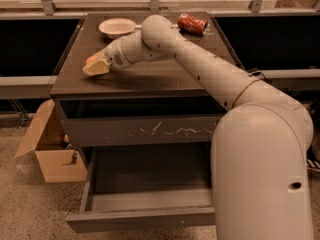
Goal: Place orange into middle drawer
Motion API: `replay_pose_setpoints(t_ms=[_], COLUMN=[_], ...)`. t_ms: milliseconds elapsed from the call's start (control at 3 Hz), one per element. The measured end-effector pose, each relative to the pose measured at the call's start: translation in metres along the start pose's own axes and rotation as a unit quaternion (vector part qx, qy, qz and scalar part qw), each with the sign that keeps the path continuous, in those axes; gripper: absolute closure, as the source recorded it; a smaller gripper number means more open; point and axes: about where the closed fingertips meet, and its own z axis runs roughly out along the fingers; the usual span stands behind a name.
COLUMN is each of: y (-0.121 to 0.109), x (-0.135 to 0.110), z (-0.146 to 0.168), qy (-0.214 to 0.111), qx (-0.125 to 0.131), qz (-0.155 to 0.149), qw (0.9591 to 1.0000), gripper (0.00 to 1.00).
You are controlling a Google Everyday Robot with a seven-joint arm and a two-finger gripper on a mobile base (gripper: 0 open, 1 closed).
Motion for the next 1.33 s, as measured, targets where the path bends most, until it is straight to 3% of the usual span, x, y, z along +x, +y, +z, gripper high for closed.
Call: replay_pose_setpoints(t_ms=[333, 667, 1333], y=[0.018, 0.044, 0.052], x=[-0.011, -0.036, -0.041], z=[-0.014, -0.052, -0.057], qy=[-0.033, -0.081, -0.091], qx=[-0.007, -0.008, -0.018], qz=[-0.004, -0.023, -0.028], qw=[0.9994, 0.9964, 0.9953], gripper=[0.75, 0.98, 1.0])
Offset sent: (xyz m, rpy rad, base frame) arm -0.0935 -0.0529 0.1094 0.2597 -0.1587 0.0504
